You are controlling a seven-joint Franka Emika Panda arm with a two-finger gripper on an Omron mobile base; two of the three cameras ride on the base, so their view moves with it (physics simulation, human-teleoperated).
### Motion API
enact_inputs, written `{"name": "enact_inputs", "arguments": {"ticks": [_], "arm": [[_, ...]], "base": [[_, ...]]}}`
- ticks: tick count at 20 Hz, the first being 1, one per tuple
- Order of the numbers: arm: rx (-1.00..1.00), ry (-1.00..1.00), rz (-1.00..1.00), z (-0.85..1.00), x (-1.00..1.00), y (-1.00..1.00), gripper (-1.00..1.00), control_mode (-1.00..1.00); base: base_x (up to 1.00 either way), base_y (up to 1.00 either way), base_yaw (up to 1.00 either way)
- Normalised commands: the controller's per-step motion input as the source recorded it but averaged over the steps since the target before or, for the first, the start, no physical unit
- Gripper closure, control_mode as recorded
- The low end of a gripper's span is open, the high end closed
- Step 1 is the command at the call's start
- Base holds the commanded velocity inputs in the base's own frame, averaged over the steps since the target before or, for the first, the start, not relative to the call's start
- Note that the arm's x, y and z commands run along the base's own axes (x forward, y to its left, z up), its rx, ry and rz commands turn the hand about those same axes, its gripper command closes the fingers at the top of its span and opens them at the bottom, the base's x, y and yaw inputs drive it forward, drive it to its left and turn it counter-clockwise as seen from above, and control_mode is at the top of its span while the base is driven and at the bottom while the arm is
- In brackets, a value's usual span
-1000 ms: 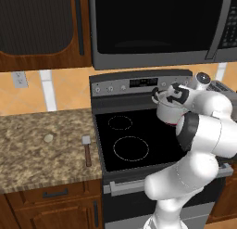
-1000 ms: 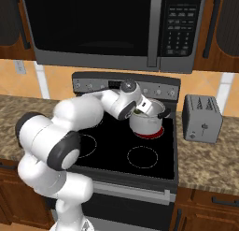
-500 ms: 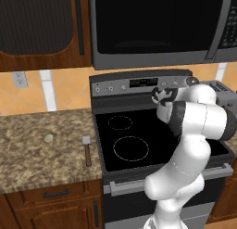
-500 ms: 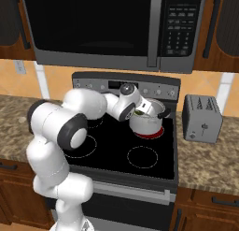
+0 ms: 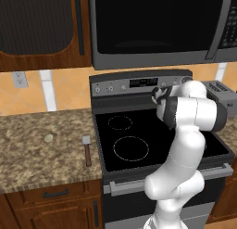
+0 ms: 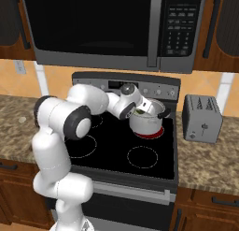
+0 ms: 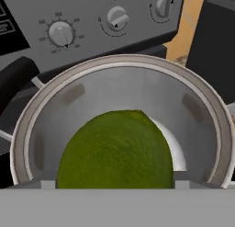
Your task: Put the lime and garlic in the pot. Retrieve the spatula and lightly stir the vegetables in the pot.
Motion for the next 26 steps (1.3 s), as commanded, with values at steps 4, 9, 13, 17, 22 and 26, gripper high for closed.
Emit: {"name": "enact_inputs", "arguments": {"ticks": [4, 9, 13, 17, 22, 26], "arm": [[0.00, 0.00, 0.00, -0.15, 0.22, -0.17, 1.00, -1.00], [0.00, 0.01, 0.00, -0.12, 0.10, -0.25, 1.00, -1.00], [0.00, 0.04, 0.00, -0.01, 0.31, -0.01, -1.00, -1.00], [0.00, 0.00, 0.01, 0.00, 0.12, 0.00, -1.00, -1.00], [0.00, 0.00, 0.04, 0.00, 0.00, 0.00, -1.00, -1.00], [0.00, 0.00, 0.03, 0.04, 0.00, 0.00, -1.00, -1.00]], "base": [[0.00, 0.00, 0.00], [0.00, 0.00, 0.00], [0.00, 0.00, 0.00], [0.00, 0.00, 0.00], [0.00, 0.00, 0.00], [0.00, 0.00, 0.00]]}}
